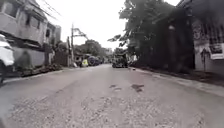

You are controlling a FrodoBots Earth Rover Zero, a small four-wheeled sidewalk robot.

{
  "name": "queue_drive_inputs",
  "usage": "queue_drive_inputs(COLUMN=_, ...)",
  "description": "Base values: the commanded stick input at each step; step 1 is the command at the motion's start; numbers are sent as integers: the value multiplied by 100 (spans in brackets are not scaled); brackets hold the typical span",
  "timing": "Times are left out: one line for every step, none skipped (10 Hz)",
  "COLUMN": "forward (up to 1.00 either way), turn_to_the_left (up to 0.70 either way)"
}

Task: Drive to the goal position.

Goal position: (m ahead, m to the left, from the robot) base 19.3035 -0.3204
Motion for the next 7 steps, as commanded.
queue_drive_inputs(forward=100, turn_to_the_left=0)
queue_drive_inputs(forward=100, turn_to_the_left=0)
queue_drive_inputs(forward=100, turn_to_the_left=0)
queue_drive_inputs(forward=100, turn_to_the_left=0)
queue_drive_inputs(forward=100, turn_to_the_left=0)
queue_drive_inputs(forward=100, turn_to_the_left=0)
queue_drive_inputs(forward=100, turn_to_the_left=0)
